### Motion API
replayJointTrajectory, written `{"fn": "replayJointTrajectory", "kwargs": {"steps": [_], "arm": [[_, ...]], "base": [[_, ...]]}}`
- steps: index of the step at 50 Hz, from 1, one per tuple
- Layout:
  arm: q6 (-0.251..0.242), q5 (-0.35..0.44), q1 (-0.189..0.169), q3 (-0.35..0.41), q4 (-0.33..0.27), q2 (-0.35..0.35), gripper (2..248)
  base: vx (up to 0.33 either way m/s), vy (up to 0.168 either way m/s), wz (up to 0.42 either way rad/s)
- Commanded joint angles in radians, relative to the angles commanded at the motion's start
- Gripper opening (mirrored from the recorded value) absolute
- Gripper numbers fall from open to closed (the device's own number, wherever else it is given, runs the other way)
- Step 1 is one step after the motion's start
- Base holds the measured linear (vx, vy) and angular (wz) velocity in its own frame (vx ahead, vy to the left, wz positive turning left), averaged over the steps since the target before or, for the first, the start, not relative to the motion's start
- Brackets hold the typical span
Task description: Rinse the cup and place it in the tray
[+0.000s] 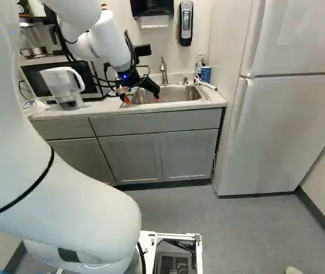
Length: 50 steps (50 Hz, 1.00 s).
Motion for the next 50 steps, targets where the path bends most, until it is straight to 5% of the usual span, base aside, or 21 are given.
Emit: {"fn": "replayJointTrajectory", "kwargs": {"steps": [50], "arm": [[-0.008,0.056,-0.003,0.034,0.007,0.005,247]], "base": [[0.0,0.0,0.0]]}}
